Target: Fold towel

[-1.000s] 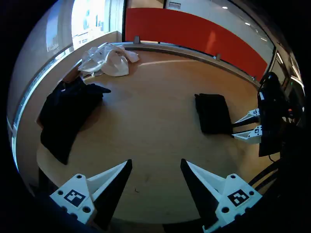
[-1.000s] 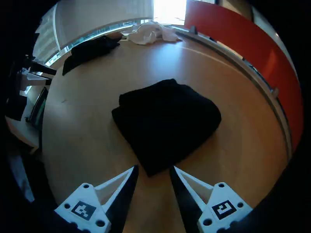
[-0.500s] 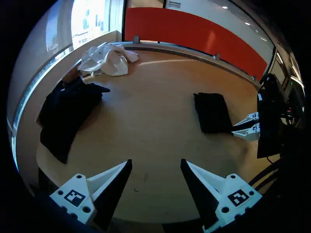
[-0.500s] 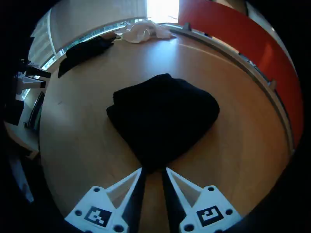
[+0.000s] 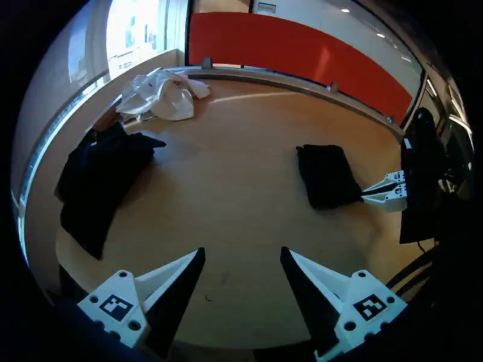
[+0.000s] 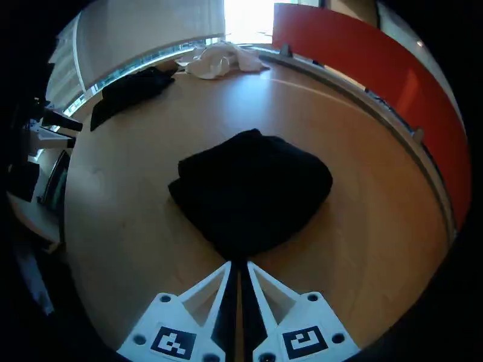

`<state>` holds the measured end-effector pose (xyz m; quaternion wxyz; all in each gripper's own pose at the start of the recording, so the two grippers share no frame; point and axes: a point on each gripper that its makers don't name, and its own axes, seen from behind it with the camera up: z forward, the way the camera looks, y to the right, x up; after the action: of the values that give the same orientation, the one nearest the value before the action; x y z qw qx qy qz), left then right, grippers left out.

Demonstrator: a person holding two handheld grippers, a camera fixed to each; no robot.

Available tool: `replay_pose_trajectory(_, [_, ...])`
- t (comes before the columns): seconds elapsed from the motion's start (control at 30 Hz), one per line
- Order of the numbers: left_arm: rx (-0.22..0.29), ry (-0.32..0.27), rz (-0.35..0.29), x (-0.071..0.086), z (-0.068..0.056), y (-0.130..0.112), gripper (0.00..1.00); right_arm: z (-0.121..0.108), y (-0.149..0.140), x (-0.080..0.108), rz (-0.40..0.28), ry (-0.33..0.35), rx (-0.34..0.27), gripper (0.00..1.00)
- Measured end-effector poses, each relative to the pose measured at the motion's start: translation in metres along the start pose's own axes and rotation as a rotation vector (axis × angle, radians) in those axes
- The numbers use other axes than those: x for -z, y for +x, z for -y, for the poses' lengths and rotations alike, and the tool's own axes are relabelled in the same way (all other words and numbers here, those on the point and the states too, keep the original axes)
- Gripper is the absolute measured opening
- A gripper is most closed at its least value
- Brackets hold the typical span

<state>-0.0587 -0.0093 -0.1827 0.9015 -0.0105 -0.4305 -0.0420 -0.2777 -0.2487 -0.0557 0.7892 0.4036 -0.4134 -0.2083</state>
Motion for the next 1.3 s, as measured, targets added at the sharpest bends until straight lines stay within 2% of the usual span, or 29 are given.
replay_pose_trajectory(0.5, [-0.028,-0.029,-0.065,0.006,-0.008,0.032,0.92,-0.025,0.091,0.052,-0.156,-0.060,0.023,0.03])
replay_pose_trajectory(0.7, [-0.041,-0.040,-0.087,0.008,-0.010,0.045,0.92,-0.035,0.115,0.078,-0.198,-0.094,0.019,0.03])
replay_pose_trajectory(1.0, [-0.056,-0.075,-0.098,0.006,-0.025,0.059,0.92,-0.068,0.113,0.118,-0.223,-0.143,-0.037,0.03])
replay_pose_trajectory(1.3, [-0.085,-0.096,-0.091,0.000,-0.044,0.065,0.92,-0.118,0.083,0.160,-0.221,-0.209,-0.074,0.03])
